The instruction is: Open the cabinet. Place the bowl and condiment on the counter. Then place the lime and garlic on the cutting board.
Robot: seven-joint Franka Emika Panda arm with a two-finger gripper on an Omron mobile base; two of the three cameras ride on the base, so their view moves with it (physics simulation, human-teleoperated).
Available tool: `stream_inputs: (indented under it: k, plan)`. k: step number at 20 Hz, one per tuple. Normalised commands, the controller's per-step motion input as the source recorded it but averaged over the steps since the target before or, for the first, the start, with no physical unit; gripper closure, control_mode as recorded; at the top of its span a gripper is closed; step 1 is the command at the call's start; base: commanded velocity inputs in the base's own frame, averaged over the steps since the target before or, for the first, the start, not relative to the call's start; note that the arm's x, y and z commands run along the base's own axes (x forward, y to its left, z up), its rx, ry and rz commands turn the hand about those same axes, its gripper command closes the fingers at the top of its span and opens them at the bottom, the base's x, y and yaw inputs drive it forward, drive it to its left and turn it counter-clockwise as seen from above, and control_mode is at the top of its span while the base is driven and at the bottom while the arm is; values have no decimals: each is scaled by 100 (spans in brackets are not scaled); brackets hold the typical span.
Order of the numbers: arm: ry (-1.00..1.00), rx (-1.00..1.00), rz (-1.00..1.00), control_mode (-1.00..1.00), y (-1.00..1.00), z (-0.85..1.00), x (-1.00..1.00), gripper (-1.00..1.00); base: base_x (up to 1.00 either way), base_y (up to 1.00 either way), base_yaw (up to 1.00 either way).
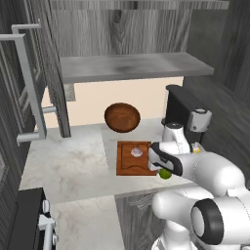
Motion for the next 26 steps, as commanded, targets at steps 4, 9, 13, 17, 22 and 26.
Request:
stream_inputs:
  k: [4,9,13,17,22,26]
  plan:
    - [0,0,0,-100,0,-20,0,-100,0,0,0]
    - [0,0,0,-100,0,-16,0,-100,0,0,0]
    - [0,0,-1,-100,0,-15,0,-100,0,0,0]
    - [0,0,-3,-100,0,-14,0,100,0,0,0]
    - [0,0,-7,-100,0,-12,0,100,0,0,0]
    - [0,0,-8,-100,0,-9,-2,100,0,0,0]
